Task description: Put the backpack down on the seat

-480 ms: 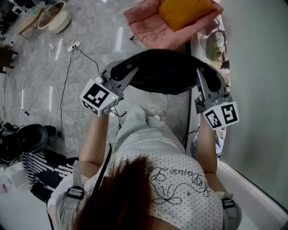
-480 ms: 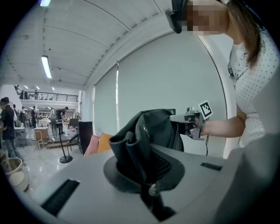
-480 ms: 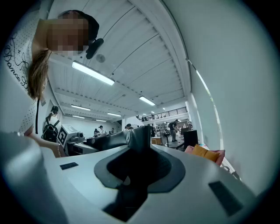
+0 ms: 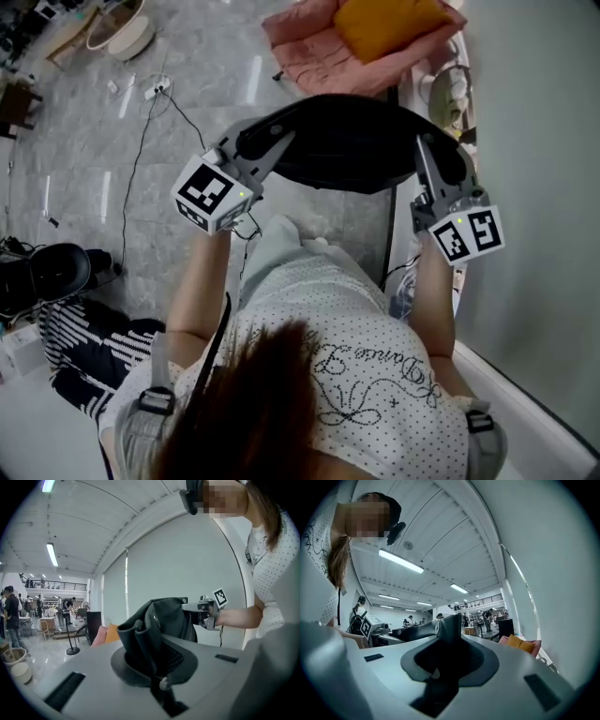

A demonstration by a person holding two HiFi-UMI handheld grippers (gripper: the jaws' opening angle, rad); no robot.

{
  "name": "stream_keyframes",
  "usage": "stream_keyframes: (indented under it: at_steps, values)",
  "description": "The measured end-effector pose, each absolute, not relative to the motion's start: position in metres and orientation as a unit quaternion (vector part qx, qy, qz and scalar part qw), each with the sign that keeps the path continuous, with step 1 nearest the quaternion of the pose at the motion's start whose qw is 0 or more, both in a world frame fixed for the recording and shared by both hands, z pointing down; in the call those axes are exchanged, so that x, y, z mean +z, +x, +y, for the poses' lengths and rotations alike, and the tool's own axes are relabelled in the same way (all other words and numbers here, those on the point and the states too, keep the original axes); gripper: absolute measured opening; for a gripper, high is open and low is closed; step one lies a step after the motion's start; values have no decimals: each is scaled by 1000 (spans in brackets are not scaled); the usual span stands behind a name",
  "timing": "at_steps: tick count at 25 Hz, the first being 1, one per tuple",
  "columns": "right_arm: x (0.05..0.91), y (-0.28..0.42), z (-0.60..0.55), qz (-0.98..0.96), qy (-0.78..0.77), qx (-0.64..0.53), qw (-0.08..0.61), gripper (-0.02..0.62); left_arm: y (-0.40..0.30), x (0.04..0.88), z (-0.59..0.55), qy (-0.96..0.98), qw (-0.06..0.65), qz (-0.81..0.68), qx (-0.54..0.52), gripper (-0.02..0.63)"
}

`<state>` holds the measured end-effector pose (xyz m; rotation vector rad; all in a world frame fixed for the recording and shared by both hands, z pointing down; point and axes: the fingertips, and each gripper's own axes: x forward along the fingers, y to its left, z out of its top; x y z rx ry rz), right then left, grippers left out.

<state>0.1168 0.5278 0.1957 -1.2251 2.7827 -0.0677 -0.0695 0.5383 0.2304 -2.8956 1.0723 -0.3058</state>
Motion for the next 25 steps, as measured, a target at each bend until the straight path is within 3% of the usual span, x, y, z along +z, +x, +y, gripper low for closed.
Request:
stream_keyframes:
  at_steps: [14, 25]
  values:
    - [197, 101, 481, 916, -395, -40, 54, 100, -85, 228, 494, -925, 17, 367, -100, 12]
    - [205, 57, 354, 906, -417, -53, 48, 100, -130, 238, 361, -938, 9, 334, -95, 11]
